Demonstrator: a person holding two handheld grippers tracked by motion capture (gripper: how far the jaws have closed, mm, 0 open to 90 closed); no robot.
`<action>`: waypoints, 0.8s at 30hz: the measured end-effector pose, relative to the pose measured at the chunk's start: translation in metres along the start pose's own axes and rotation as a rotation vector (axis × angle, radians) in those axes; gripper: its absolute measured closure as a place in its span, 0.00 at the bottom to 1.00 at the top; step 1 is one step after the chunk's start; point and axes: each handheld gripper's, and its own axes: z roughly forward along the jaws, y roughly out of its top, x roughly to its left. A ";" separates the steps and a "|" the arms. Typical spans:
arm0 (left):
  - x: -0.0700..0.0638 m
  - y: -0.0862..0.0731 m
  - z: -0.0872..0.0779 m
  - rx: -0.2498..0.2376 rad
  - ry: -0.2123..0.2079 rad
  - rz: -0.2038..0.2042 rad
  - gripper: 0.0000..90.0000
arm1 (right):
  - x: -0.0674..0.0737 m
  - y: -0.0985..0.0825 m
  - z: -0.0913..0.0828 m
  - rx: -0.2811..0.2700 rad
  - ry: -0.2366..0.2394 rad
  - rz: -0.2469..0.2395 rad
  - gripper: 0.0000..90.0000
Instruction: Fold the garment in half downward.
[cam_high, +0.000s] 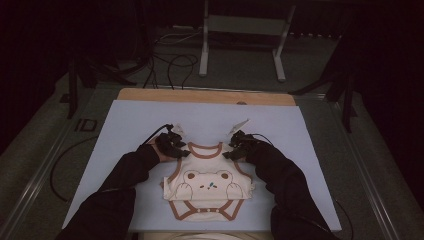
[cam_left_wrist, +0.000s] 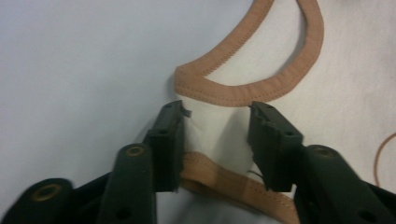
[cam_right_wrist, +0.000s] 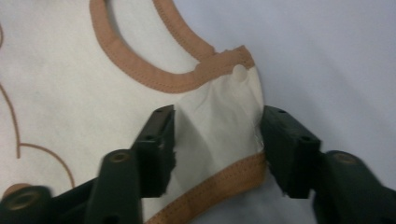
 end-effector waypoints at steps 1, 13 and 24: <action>-0.001 0.001 0.000 0.005 -0.002 0.000 0.69 | 0.001 0.000 0.000 0.005 0.003 0.002 0.57; -0.006 0.005 0.001 0.024 -0.035 -0.011 0.93 | 0.009 0.006 -0.001 0.035 0.024 -0.018 0.88; -0.003 0.008 -0.005 0.023 -0.036 0.003 0.97 | 0.008 0.007 -0.003 0.037 0.024 -0.042 0.92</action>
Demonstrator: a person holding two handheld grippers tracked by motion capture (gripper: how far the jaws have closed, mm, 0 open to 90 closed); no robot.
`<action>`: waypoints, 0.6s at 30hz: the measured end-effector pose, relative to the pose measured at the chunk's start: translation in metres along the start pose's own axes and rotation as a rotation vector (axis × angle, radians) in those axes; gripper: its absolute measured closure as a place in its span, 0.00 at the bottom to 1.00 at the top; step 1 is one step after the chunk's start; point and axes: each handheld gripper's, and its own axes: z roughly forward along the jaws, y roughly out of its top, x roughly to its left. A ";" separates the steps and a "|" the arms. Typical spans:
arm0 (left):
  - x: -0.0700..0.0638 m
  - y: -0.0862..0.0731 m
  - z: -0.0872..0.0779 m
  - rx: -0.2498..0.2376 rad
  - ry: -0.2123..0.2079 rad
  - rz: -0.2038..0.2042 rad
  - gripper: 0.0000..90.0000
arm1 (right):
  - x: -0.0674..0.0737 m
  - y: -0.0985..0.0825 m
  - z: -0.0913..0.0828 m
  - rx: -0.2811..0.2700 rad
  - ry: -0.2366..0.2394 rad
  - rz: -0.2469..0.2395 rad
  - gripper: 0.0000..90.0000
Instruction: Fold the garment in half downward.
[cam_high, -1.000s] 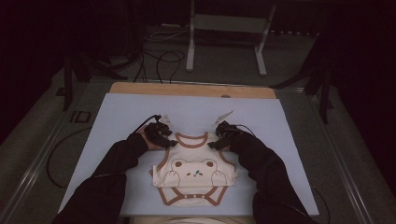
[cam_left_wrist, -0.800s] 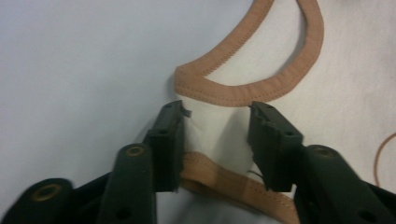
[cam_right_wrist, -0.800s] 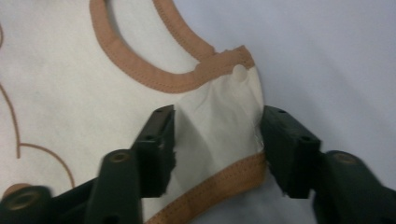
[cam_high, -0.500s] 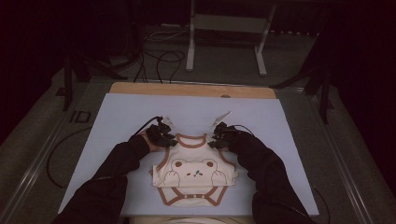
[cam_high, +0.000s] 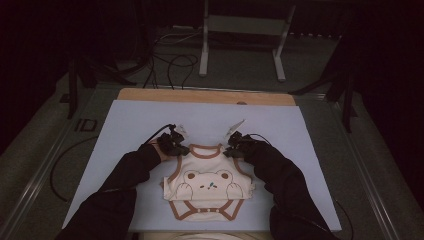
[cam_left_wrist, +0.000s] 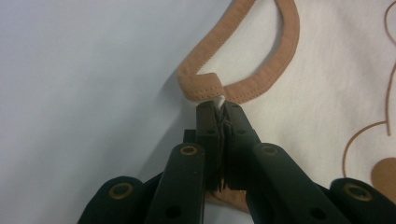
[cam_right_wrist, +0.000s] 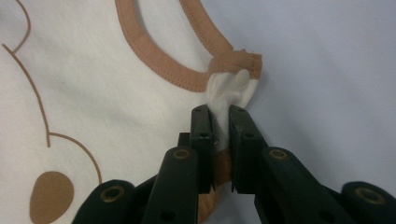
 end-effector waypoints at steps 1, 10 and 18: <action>0.001 0.000 -0.002 -0.006 -0.003 -0.006 0.97 | -0.001 0.000 -0.002 -0.005 0.001 0.006 0.92; 0.002 0.007 -0.018 -0.051 -0.001 0.004 0.97 | -0.001 0.003 -0.014 -0.050 -0.013 -0.006 0.92; -0.002 0.016 -0.032 -0.083 -0.003 0.033 0.97 | 0.001 0.008 -0.026 -0.079 -0.021 0.003 0.92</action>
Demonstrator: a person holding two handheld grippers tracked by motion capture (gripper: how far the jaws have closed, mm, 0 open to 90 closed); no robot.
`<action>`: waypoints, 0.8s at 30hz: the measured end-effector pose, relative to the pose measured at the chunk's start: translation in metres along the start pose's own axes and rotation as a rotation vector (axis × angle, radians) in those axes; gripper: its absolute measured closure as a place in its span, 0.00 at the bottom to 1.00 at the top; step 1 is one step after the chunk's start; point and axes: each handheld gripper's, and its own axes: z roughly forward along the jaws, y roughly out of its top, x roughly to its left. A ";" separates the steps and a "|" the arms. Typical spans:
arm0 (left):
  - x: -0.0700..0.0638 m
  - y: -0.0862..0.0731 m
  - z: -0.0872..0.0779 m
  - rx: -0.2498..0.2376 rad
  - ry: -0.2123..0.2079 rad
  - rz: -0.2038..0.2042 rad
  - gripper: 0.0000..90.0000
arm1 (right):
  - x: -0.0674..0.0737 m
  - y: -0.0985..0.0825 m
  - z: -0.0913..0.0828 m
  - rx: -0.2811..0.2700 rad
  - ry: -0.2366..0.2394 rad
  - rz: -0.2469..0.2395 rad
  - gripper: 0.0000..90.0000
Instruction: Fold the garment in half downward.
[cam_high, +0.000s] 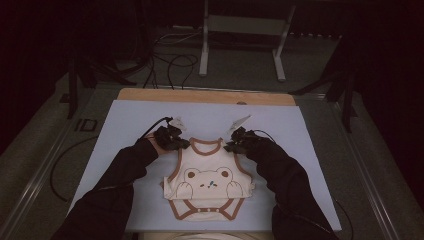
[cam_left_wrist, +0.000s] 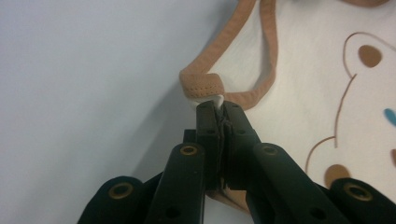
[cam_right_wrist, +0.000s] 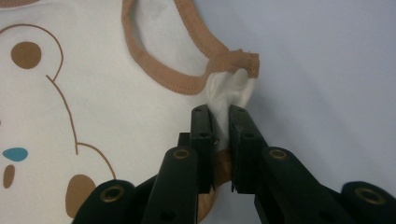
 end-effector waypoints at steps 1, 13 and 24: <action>0.000 0.001 -0.002 -0.006 -0.001 0.001 0.97 | 0.000 0.001 -0.002 -0.001 0.009 0.005 0.92; 0.002 0.019 -0.031 -0.049 0.027 0.046 0.97 | -0.002 0.015 -0.025 -0.053 -0.035 -0.020 0.92; 0.002 0.035 -0.051 -0.074 0.053 0.070 0.97 | -0.008 0.027 -0.041 -0.089 -0.068 -0.032 0.92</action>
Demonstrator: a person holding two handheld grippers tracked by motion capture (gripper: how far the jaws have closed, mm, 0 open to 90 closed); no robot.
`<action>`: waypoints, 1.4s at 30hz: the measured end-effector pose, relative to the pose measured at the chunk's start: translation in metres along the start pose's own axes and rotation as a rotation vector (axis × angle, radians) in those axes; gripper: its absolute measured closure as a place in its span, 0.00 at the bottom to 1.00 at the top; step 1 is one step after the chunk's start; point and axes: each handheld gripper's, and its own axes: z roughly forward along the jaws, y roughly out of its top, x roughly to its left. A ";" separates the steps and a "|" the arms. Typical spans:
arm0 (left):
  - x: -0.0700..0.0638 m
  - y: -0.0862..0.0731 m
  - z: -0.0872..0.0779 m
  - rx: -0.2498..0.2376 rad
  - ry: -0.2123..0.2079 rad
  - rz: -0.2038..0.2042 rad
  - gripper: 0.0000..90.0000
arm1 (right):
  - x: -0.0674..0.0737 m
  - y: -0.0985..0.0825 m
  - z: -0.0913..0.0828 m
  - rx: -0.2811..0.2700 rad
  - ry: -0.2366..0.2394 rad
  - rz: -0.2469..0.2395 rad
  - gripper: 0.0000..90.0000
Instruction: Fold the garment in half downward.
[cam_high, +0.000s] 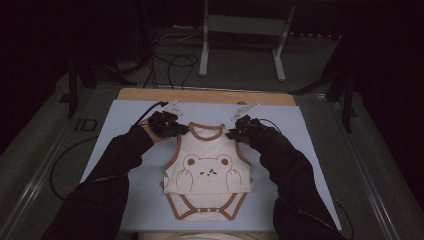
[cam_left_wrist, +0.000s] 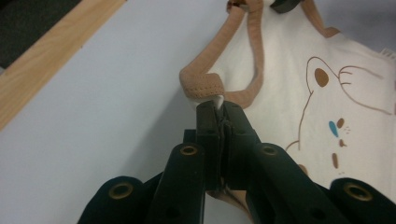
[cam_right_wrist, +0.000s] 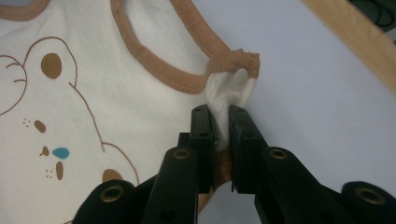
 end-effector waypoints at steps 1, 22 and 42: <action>0.000 0.002 -0.002 -0.003 0.004 0.003 0.97 | 0.000 0.002 -0.002 -0.002 -0.004 -0.005 0.92; 0.015 0.038 -0.040 -0.059 0.077 0.035 0.97 | -0.019 0.043 -0.025 -0.085 -0.084 -0.021 0.92; 0.006 0.052 -0.058 -0.104 0.104 0.084 0.97 | -0.020 0.055 -0.052 -0.152 -0.146 -0.040 0.91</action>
